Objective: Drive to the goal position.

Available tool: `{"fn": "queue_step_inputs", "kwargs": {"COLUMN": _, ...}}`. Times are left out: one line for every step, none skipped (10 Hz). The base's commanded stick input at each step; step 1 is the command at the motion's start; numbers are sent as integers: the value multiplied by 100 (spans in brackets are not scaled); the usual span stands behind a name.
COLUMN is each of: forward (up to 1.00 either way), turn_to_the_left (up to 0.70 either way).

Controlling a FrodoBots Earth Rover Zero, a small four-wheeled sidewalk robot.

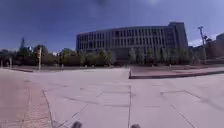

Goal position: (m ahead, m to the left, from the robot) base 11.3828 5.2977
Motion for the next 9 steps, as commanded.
{"fn": "queue_step_inputs", "kwargs": {"forward": 85, "turn_to_the_left": 3}}
{"fn": "queue_step_inputs", "kwargs": {"forward": 85, "turn_to_the_left": 3}}
{"fn": "queue_step_inputs", "kwargs": {"forward": 85, "turn_to_the_left": 3}}
{"fn": "queue_step_inputs", "kwargs": {"forward": 85, "turn_to_the_left": 3}}
{"fn": "queue_step_inputs", "kwargs": {"forward": 85, "turn_to_the_left": 3}}
{"fn": "queue_step_inputs", "kwargs": {"forward": 85, "turn_to_the_left": 3}}
{"fn": "queue_step_inputs", "kwargs": {"forward": 85, "turn_to_the_left": 3}}
{"fn": "queue_step_inputs", "kwargs": {"forward": 85, "turn_to_the_left": 3}}
{"fn": "queue_step_inputs", "kwargs": {"forward": 85, "turn_to_the_left": 3}}
